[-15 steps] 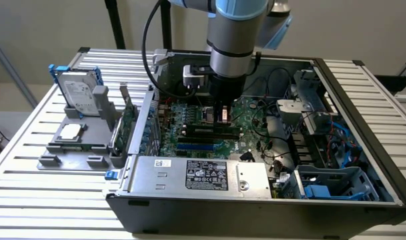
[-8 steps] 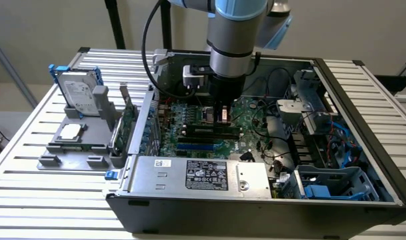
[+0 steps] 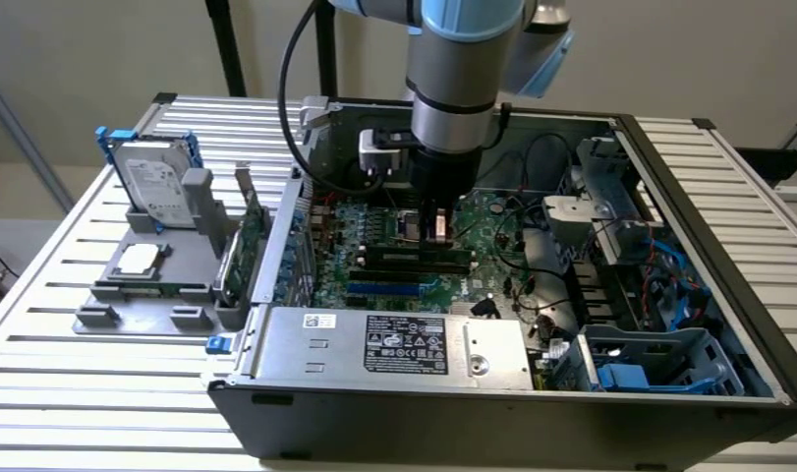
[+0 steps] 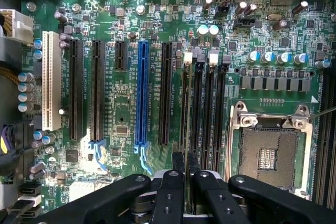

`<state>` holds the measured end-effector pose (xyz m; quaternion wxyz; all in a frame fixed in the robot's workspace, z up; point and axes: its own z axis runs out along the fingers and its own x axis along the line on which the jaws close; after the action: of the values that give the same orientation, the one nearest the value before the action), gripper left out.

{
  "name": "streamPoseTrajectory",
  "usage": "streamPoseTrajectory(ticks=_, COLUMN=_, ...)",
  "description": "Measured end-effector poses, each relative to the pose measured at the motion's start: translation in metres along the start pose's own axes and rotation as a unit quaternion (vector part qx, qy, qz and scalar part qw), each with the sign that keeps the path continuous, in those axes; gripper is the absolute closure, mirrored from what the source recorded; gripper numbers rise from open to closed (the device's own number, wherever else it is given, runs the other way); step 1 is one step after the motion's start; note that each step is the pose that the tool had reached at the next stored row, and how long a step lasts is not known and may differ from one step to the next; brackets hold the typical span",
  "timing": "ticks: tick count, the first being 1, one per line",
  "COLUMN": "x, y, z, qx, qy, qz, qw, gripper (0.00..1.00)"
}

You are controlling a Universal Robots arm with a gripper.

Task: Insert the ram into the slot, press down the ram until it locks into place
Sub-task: 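Insert the ram into the slot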

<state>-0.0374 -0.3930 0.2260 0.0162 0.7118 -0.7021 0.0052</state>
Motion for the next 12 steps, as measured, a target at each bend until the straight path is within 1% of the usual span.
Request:
streamPoseTrajectory(ticks=8, x=-0.0001, y=0.0006, z=0.0023, qx=0.0011, qy=0.0000, qz=0.000, qw=1.0000, gripper=0.86)
streamPoseTrajectory(ticks=10, x=-0.0001, y=0.0012, z=0.0025, qx=0.0010, qy=0.0001, qz=0.000, qw=1.0000, gripper=0.85)
streamPoseTrajectory(ticks=11, x=-0.0001, y=0.0015, z=0.0025, qx=0.0010, qy=0.0001, qz=0.000, qw=1.0000, gripper=0.78)
streamPoseTrajectory(ticks=12, x=-0.0001, y=0.0017, z=0.0026, qx=0.0010, qy=0.0001, qz=0.000, qw=1.0000, gripper=0.78)
